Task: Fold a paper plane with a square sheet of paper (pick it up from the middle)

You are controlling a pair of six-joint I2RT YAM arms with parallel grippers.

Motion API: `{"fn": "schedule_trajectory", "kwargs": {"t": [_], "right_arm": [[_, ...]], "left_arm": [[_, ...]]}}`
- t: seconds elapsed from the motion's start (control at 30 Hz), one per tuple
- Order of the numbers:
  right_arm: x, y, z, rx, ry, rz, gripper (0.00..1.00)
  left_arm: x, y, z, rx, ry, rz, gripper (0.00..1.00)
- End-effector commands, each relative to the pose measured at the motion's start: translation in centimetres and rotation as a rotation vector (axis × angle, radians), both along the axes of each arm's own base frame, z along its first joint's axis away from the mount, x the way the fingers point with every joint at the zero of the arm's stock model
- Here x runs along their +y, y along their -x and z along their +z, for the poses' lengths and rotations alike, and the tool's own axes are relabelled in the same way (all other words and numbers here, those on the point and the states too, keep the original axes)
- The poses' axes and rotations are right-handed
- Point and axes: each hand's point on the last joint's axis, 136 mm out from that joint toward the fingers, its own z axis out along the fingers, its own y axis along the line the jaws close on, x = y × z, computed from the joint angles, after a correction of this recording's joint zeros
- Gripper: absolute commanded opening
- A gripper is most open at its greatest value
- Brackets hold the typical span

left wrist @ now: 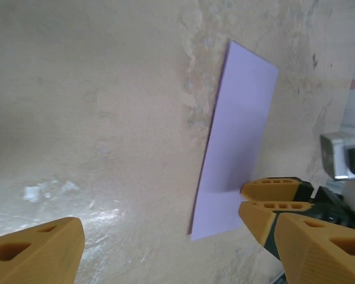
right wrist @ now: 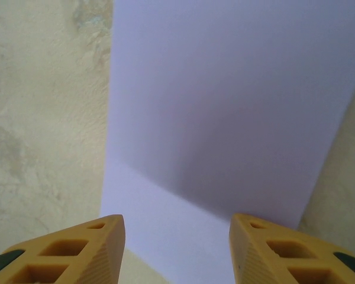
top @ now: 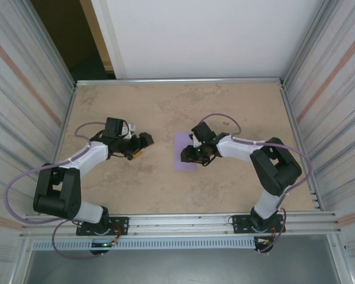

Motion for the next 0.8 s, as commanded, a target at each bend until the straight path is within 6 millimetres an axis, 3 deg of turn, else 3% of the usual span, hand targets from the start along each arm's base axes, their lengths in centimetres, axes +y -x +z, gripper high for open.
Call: {"fn": "schedule_trajectory", "kwargs": {"t": [0.0, 0.17, 0.3, 0.63, 0.77], "right_arm": [[0.3, -0.3, 2.3, -0.043, -0.077, -0.130, 0.49], [-0.4, 0.9, 1.8, -0.040, -0.120, -0.244, 0.49], [-1.5, 0.6, 1.5, -0.039, -0.112, -0.284, 0.48], [-1.2, 0.7, 0.1, 0.034, -0.160, -0.336, 0.43], [-2.0, 1.3, -1.2, 0.061, -0.125, -0.349, 0.42]], "left_arm": [[-1.7, 0.4, -0.1, 0.008, 0.035, -0.034, 0.82], [-3.6, 1.2, -0.7, 0.041, 0.047, -0.078, 0.77], [-5.3, 2.5, -1.7, 0.083, 0.050, -0.124, 0.72], [-9.4, 4.1, -2.9, 0.133, 0.076, -0.172, 0.55], [-9.9, 4.7, -3.9, 0.164, 0.067, -0.178, 0.52]]}}
